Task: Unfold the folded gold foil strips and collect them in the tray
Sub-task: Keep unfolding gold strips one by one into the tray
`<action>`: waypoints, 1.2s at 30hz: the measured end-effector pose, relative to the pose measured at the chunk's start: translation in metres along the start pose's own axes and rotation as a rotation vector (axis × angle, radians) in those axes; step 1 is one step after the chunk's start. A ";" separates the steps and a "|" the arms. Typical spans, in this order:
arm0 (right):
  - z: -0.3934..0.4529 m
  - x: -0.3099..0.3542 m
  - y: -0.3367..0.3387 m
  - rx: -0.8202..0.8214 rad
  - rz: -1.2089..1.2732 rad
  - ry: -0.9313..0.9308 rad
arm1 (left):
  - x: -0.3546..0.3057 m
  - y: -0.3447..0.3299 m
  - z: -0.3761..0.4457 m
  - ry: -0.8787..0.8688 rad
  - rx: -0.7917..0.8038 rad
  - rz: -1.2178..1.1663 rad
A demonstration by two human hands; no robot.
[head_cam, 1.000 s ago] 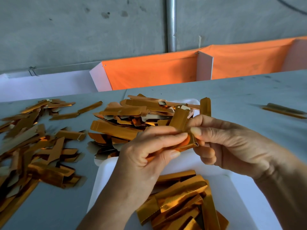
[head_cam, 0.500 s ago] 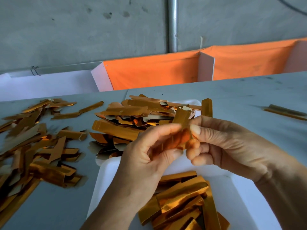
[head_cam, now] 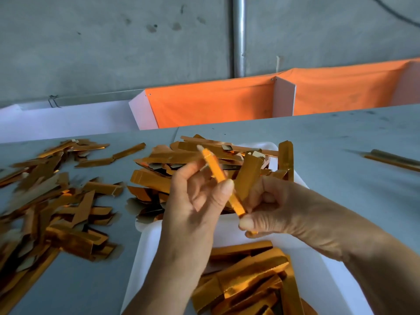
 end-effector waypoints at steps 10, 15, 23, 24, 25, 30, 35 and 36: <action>-0.012 0.018 0.002 -0.395 -0.166 0.212 | 0.010 0.001 -0.005 0.149 0.139 0.358; -0.012 0.023 -0.003 -0.495 -0.381 0.191 | 0.006 -0.006 -0.004 0.081 0.145 0.549; -0.007 0.021 -0.008 -0.644 -0.602 0.176 | 0.009 -0.006 -0.005 0.111 0.113 0.685; -0.008 0.022 -0.009 -0.646 -0.609 0.208 | 0.010 -0.006 -0.005 0.119 0.105 0.693; -0.009 0.023 -0.010 -0.632 -0.628 0.225 | 0.010 -0.006 -0.005 0.123 0.101 0.694; -0.007 0.022 -0.013 -0.551 -0.665 0.096 | 0.008 -0.009 -0.006 0.139 0.123 0.712; -0.008 0.021 -0.011 -0.405 -0.376 0.011 | 0.007 -0.013 -0.007 0.139 0.127 0.740; -0.008 0.020 -0.010 -0.362 -0.309 -0.007 | 0.007 -0.014 -0.007 0.135 0.137 0.744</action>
Point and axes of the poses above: each hand's wrist, its own z-axis towards the middle knuckle, its own y-axis out of the back of the hand, x = y × z, the point moved 2 cm from there along z, towards the middle knuckle, and after that the axes turned 15 degrees about x, right-handed, at the moved point
